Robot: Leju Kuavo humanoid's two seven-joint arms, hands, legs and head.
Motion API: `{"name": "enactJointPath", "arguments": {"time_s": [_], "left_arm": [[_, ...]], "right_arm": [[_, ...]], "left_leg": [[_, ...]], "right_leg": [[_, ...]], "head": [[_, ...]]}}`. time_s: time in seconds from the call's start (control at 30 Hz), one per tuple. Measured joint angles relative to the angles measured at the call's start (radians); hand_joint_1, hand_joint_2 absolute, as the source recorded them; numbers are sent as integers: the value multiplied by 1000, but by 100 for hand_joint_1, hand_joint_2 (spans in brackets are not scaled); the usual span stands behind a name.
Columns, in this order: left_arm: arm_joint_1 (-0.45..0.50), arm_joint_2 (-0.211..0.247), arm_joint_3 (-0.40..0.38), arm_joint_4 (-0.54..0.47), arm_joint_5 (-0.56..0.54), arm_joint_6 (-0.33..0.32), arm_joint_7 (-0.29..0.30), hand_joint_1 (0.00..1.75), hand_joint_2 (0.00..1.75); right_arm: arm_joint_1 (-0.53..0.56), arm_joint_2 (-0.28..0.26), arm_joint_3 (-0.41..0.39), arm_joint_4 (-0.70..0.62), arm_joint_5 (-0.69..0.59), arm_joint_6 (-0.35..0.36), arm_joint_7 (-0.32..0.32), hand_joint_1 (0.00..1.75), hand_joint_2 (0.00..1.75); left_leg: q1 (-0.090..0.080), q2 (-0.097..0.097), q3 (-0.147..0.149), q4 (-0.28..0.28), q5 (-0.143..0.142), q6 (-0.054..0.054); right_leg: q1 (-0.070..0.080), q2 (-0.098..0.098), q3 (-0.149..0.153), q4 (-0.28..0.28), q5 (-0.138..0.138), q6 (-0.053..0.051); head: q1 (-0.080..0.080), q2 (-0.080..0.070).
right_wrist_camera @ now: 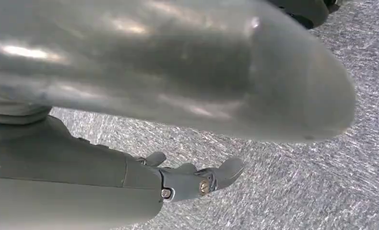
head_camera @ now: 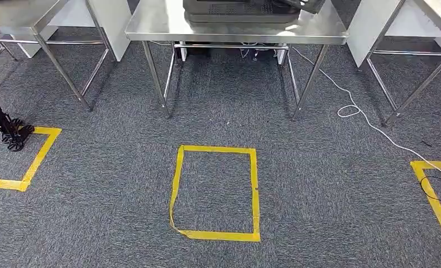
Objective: Take the parts from the cabinet and place them on the table.
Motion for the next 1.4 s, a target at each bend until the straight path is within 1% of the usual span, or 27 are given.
{"name": "enactJointPath", "arguments": {"time_s": [0.03, 0.13, 0.17, 0.2, 0.27, 0.33, 0.4, 0.47, 0.5, 0.53, 0.57, 0.63, 0.67, 0.7, 0.77, 0.83, 0.9, 0.97, 1.0, 1.03, 1.1, 1.17, 1.23, 1.3, 1.33, 1.37, 1.4], "left_arm": [[0, 1, 0, 0, 0, 0, 0, 0, 0], [0, 0, 0, 0, 0, 0, 0, 0, 0], [0, -2, 0, 0, 0, 0, 0, 0, 0], [0, -3, 0, 0, 1, 0, 0, 0, 0], [-1, -3, 0, 0, 2, -1, -1, 0, 0], [-1, -5, 0, 0, 2, -1, -1, 0, 0], [0, -5, 1, 0, 2, -1, -1, 0, 0], [-1, -7, 1, 0, 2, -1, -1, 0, 0], [-1, -3, 1, -2, 2, -1, 0, 0, 0], [-1, -3, 1, 0, 2, -1, 0, 0, 0], [0, -3, 1, 0, 2, 0, -1, 0, 0], [3, -3, 1, 0, 2, 0, -2, 0, 0], [5, -5, 1, 1, 2, 0, -2, 0, 0], [5, -3, 1, 1, 2, 0, -2, 0, 0], [5, -3, 1, 1, 2, 0, -2, 0, 0], [6, -3, 1, 1, 2, 0, -2, 0, 0], [8, -1, 1, 1, 2, 0, -2, 0, 0], [7, 0, 1, 1, 0, 0, -2, 0, 0], [7, 0, 1, 1, 0, 0, -2, 0, 0], [6, 0, 1, 1, 0, 0, -2, 0, 0], [4, -1, 1, 1, -1, 0, -2, 0, 0], [6, 0, 1, 1, -1, 0, -2, 0, 0], [6, 1, 1, 0, -2, 0, -1, 0, 0], [4, 1, 1, 0, -2, -1, -1, 0, 0], [5, 2, 1, 0, -2, -2, -1, 0, 0], [6, 2, 1, 0, -2, -2, -1, 0, 0], [6, 2, 1, 0, -2, -2, -1, 0, 0]], "right_arm": [[0, 2, 1, 0, 0, 0, 0, 0, 0], [-1, 3, 3, 0, 1, 0, 0, 0, 0], [0, 2, 3, 0, 1, 0, 0, 0, 0], [0, 0, 5, 1, 2, 0, 0, 0, 0], [0, 0, 8, 1, 2, 0, 0, 0, 0], [1, -2, 10, 2, 7, 0, 3, 0, 0], [2, -5, 11, 2, 8, -1, 5, 0, 0], [1, -6, 12, 2, 12, -1, 5, 0, 0], [-2, -2, 13, 3, 14, -1, 5, 0, 0], [0, -2, 13, 3, 14, -1, 5, 0, 0], [0, -2, 14, 3, 17, -1, 5, 0, 0], [0, -5, 14, 3, 19, -1, 5, 0, 0], [-1, -6, 14, 3, 19, -2, 5, 0, 0], [0, -3, 14, 3, 19, -2, 5, 0, 0], [1, -4, 14, 3, 19, -3, 5, 0, 0], [2, -3, 15, 4, 23, -3, 5, 0, 0], [2, -3, 16, 4, 24, -3, 5, 0, 0], [0, -2, 16, 4, 24, -3, 5, 0, 0], [0, -2, 16, 4, 25, -3, 5, 0, 0], [0, -2, 16, 4, 25, -3, 5, 0, 0], [0, -2, 16, 4, 26, -4, 5, 0, 0], [-1, -2, 17, 4, 26, -4, 5, 0, 0], [0, -2, 18, 4, 30, -4, 5, 0, 0], [-1, -1, 19, 4, 36, -3, 7, 0, 0], [0, -1, 19, 5, 37, -2, 10, 0, 0], [1, -1, 19, 5, 37, -1, 11, 0, 0], [3, -1, 19, 5, 37, -1, 11, 0, 0]], "left_leg": [[-2, -1, -2, 4, -2, 11], [-2, -1, 0, -15, 7, 21], [13, 1, 11, -33, 19, 22], [15, 2, 13, -43, 23, 27], [19, 2, 7, -44, 27, 27], [22, 1, -1, -43, 32, 21], [34, -5, -8, -42, 38, 8], [44, -14, -16, -32, 41, -16], [37, -15, -23, -21, 38, -31], [40, -18, -21, -21, 33, -40], [40, -18, -13, -30, 37, -46], [50, -19, -8, -40, 50, -59], [55, -13, -9, -31, 42, -58], [54, -1, -25, 6, 7, -49], [43, 1, -95, 177, -94, -39], [34, 1, -149, 316, -142, -31], [29, 1, -121, 274, -107, -19], [24, 11, -24, 96, -28, -4], [20, 31, 6, 43, -31, -2], [12, 28, 9, 28, -33, -4], [6, 19, 2, 30, -33, 0], [8, 9, 0, 20, -24, 16], [6, 2, -3, 18, -21, 26], [4, -7, -10, 18, -18, 32], [3, -12, -12, 18, -18, 32], [3, -17, -12, 18, -17, 33], [3, -23, -12, 18, -16, 34]], "right_leg": [[-4, -1, 8, -1, 2, 4], [4, -1, 9, -9, 7, 12], [0, -1, 2, 6, -1, 11], [2, 0, -15, 40, -27, 8], [-3, 0, -84, 184, -95, 5], [-15, 0, -134, 285, -125, 20], [-29, -1, -95, 209, -85, 53], [-53, 5, 5, 26, -27, 93], [-55, 9, 15, -5, -26, 98], [-43, 15, 14, -2, -20, 67], [-39, 10, 13, 3, -19, 49], [-32, 9, 12, 8, -14, 30], [-37, 4, 13, 5, -8, 18], [-35, 1, 21, 5, -6, 12], [-24, -6, 18, 6, -3, 0], [-11, -15, 17, 7, -5, -7], [-4, -19, 21, 8, -7, -11], [-2, -22, 30, 8, -13, -11], [3, -24, 30, 8, -18, -6], [14, -25, 20, 14, -21, 0], [8, -33, 23, 6, -20, 6], [5, -37, 25, 8, -24, 16], [2, -17, -14, 87, -71, 8], [2, -8, -101, 259, -139, -1], [2, -5, -134, 322, -155, 2], [2, -5, -142, 332, -149, 7], [2, -5, -125, 291, -125, 18]], "head": [[0, 0], [-2, 0], [-2, 0], [3, 0], [5, 0], [4, 0], [5, 0], [6, 0], [12, 0], [10, 0], [0, 0], [0, 0], [-6, 0], [-9, 0], [-13, 0], [-12, 0], [-12, 0], [-12, 0], [-12, 0], [-14, 0], [-10, 0], [-11, 0], [-6, 0], [-5, 0], [-5, 0], [-6, 0], [-4, 0]]}}
